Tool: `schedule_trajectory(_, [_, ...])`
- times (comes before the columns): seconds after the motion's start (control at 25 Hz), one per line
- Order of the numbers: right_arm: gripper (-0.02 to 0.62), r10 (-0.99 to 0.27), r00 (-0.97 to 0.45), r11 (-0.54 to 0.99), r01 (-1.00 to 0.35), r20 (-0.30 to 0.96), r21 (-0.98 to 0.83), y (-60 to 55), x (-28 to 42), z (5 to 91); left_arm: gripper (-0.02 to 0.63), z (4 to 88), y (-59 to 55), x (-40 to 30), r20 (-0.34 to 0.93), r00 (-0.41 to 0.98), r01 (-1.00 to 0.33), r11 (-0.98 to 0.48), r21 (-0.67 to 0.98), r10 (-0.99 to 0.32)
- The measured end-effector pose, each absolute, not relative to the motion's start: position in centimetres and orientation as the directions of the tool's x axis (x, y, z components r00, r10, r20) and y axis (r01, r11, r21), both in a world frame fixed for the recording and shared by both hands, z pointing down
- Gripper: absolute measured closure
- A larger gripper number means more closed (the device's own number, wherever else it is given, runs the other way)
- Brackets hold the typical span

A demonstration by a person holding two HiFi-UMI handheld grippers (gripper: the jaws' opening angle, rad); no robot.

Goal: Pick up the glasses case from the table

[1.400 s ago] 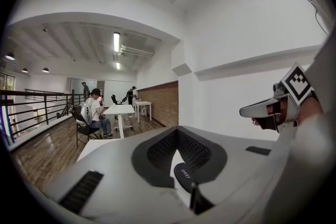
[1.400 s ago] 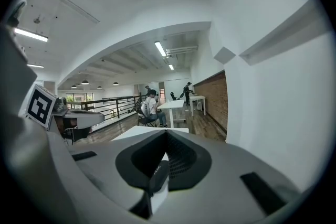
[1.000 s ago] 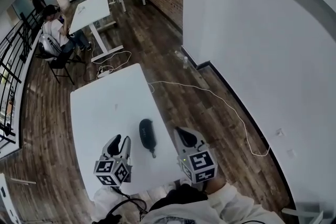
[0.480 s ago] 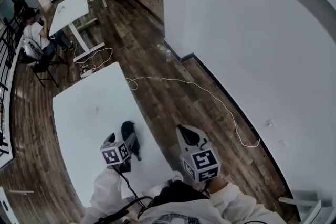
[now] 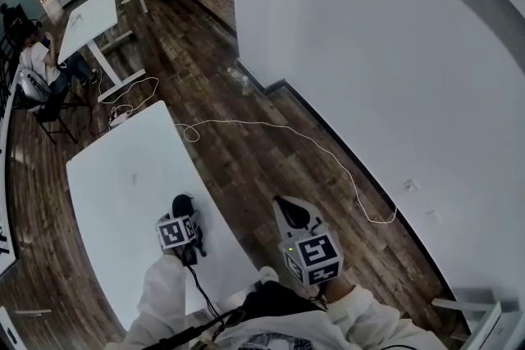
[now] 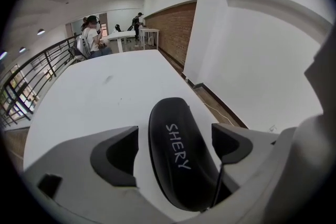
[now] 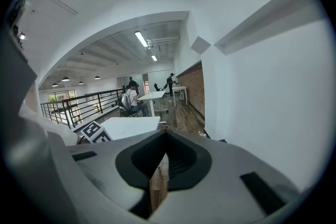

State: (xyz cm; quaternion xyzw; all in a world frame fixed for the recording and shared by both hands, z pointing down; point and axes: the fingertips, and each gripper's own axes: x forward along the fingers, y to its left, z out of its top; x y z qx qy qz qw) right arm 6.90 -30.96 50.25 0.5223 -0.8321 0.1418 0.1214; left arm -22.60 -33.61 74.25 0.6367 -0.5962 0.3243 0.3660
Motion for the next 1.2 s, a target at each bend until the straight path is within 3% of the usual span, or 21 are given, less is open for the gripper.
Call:
schedule_trajectory(0.2, [0.589,-0.837,-0.420,0.409,-0.906,0.352,-0.109,-31.0,7.9,50.3,0.157,75.5,-33.3,-22.3,0.873,0.075,-0.997,-0.026,0.072,-0.482])
schedule_trajectory(0.28, [0.589,-0.835,-0.422,0.411,-0.905,0.352,-0.110,-31.1,7.8,50.3,0.218,75.3,-33.3,-22.5,0.880,0.061,-0.998,-0.033,0.051,-0.471])
schedule_trajectory(0.48, [0.589,-0.827,-0.450,0.436,-0.892,0.336,-0.119,-31.3,7.0,50.1,0.235,72.5,-33.1,-22.9,0.845,0.088,-0.996,-0.019,0.092,-0.528])
schedule_trajectory(0.64, [0.589,-0.811,-0.493,0.473,-0.869,0.314,-0.143,-31.6,4.7,49.5,0.241,65.1,-32.7,-23.8,0.748,0.117,-0.991,-0.027,0.132,-0.653])
schedule_trajectory(0.88, [0.589,-0.779,-0.565,0.546,-0.824,0.272,-0.150,-32.6,-0.6,47.8,0.245,50.7,-30.6,-26.5,0.531,0.088,-0.996,-0.090,0.022,-0.843])
schedule_trajectory(1.2, [0.592,-0.757,-0.614,0.604,-0.788,0.222,-0.118,-32.4,-5.2,44.4,0.245,40.8,-26.1,-28.0,0.317,0.005,-0.994,-0.040,-0.103,-0.948])
